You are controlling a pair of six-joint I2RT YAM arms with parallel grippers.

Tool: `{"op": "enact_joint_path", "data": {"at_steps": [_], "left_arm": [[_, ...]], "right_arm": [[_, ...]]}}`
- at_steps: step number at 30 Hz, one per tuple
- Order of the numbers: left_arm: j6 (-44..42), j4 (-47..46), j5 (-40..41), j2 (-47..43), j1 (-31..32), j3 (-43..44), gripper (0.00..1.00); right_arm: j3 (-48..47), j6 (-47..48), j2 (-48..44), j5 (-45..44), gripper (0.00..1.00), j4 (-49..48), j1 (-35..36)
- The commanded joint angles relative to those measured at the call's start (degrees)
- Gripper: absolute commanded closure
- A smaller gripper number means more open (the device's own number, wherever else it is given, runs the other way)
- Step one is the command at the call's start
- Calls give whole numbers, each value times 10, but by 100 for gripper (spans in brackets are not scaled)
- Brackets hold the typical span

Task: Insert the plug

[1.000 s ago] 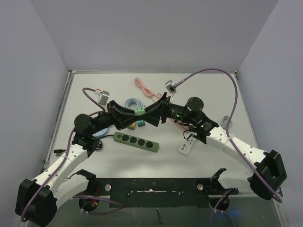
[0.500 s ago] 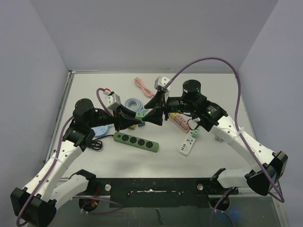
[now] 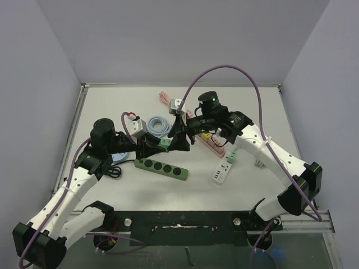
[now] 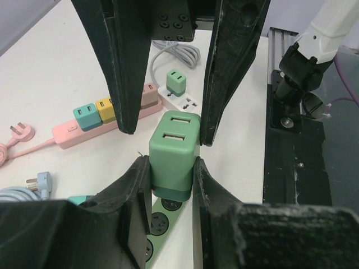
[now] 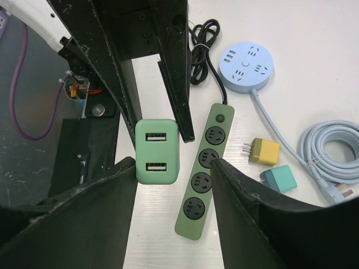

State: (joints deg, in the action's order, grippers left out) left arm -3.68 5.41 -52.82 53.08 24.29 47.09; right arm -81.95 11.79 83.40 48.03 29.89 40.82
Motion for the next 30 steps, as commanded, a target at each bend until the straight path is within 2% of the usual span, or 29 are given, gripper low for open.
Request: {"op": "enact_joint_path", "data": {"at_steps": [1,12,14,16,17,20,24,26,30], "left_arm": [[-15,-9,-25,-7,2,1,100],[-2,-10,-26,2,5,-2,100],[1,-8,-25,4,6,-1,100],[7,-8,-15,5,6,0,100],[15,-9,-5,5,6,0,96],[39,-15,40,-1,6,-1,66],[112,-42,120,-23,6,-25,39],[151,-44,166,-41,6,-45,33],[231,-37,241,-91,6,-91,33]], "right_arm": [[-44,15,18,24,48,22,2],[-70,8,72,50,65,28,9],[-71,11,76,56,75,27,12],[-71,14,77,58,93,26,12],[-68,16,75,55,99,26,12],[-38,21,57,37,100,11,12],[66,3,8,15,100,-87,9],[128,-28,-16,-1,100,-153,7],[220,-99,-42,-58,100,-253,-6]]}}
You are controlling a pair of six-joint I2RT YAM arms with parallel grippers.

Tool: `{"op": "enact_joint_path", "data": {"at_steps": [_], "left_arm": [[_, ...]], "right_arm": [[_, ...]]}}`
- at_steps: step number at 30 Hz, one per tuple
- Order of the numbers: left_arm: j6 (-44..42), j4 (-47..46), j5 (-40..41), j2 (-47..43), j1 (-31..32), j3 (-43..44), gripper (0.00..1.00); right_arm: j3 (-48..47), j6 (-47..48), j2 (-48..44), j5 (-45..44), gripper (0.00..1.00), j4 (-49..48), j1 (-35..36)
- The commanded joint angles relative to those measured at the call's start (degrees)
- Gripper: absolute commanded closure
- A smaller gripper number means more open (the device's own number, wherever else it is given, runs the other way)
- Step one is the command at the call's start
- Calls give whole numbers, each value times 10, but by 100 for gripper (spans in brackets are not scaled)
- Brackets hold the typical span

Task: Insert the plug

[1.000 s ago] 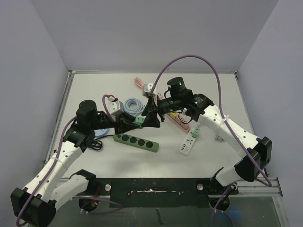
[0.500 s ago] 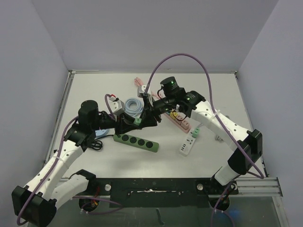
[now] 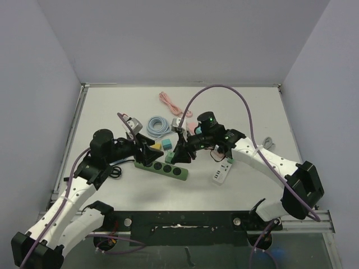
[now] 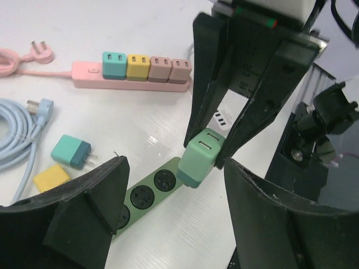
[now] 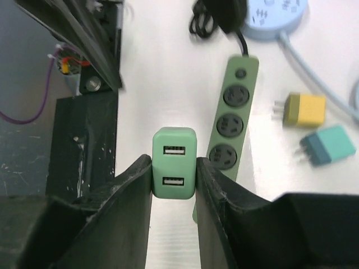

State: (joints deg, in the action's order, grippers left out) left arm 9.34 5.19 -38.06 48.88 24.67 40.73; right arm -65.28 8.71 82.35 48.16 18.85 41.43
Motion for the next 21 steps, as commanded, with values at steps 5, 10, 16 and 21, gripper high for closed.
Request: {"op": "enact_joint_path", "data": {"at_steps": [5,10,16,21], "left_arm": [[182,24,204,-128,0,-73,32],[219,100,255,-183,0,-75,32],[227,131,280,-237,1,-79,32],[219,143,319,-253,1,-82,32]], "right_arm": [[104,-74,-31,-129,100,-161,-12],[126,-40,-12,-159,100,-144,-3],[132,-9,18,-194,100,-127,25],[128,-1,50,-229,100,-123,31]]}}
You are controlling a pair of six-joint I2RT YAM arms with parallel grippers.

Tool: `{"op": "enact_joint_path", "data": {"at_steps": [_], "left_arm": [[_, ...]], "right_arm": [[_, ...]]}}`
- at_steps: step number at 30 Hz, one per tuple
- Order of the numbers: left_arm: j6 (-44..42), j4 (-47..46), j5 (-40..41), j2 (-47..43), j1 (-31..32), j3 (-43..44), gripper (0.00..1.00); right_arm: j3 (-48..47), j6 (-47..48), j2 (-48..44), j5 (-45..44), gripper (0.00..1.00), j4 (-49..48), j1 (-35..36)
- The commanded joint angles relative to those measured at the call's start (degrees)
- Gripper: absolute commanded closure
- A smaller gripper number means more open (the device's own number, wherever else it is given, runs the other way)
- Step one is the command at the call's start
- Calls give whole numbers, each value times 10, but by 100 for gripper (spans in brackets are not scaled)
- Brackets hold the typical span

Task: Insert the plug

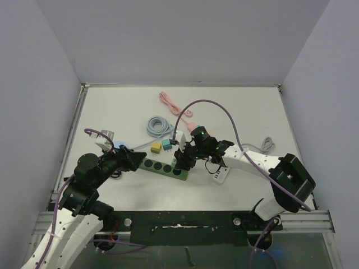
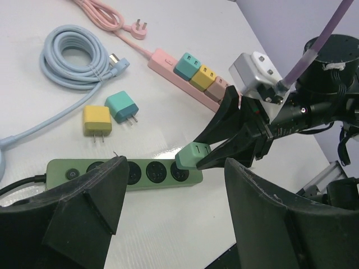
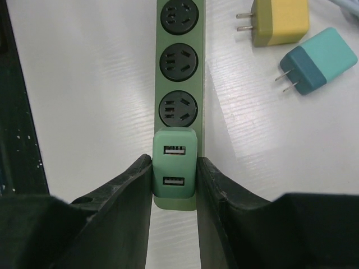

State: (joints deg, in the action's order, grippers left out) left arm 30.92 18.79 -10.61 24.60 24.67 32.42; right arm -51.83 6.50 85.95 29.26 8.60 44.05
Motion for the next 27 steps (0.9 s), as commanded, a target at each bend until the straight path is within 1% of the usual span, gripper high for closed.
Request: {"op": "enact_joint_path", "data": {"at_steps": [1,6,10,16,19,23,27], "left_arm": [[5,10,50,-10,1,2,32],[2,13,45,-8,0,3,32],[1,11,36,-7,0,3,32],[0,9,34,-10,0,1,32],[0,8,33,-10,0,1,32],[0,7,36,-8,0,0,32],[0,9,39,-4,0,-1,32]], "right_arm": [[-8,22,20,-43,100,-18,5],[-29,13,40,-37,100,6,13],[-53,4,51,-43,100,51,21],[-68,-10,38,-10,100,84,26],[-70,-11,29,-20,100,103,28],[-54,-9,13,-24,100,93,28],[-43,3,25,-31,100,80,28]]}}
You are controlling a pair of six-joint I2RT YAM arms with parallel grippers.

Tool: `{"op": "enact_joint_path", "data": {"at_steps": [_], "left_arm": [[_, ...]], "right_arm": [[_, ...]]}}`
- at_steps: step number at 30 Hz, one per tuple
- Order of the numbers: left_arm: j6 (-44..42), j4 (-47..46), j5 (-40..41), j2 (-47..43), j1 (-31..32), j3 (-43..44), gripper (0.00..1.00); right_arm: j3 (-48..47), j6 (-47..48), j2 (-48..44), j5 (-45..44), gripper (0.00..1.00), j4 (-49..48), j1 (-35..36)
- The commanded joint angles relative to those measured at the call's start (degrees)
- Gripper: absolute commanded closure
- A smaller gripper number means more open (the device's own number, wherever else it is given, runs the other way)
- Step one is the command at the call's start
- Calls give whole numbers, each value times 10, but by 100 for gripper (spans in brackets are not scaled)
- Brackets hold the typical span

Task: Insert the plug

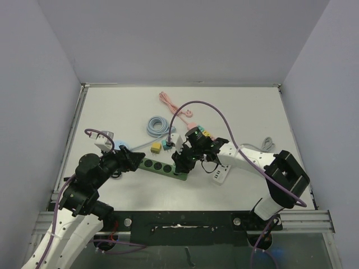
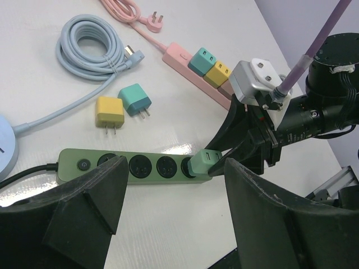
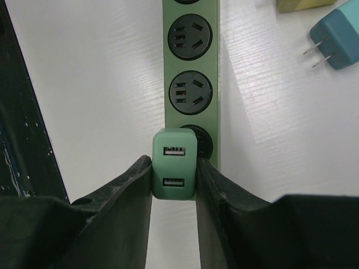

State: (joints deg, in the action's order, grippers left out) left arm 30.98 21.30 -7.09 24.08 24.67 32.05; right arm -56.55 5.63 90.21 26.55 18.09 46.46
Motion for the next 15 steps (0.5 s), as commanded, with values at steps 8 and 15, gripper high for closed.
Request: {"op": "enact_joint_path", "data": {"at_steps": [8,15], "left_arm": [[-1,-16,9,7,0,3,32],[-1,-15,8,12,-1,4,32]], "right_arm": [[40,16,-12,-57,100,-59,6],[45,32,-3,-85,100,-33,10]]}}
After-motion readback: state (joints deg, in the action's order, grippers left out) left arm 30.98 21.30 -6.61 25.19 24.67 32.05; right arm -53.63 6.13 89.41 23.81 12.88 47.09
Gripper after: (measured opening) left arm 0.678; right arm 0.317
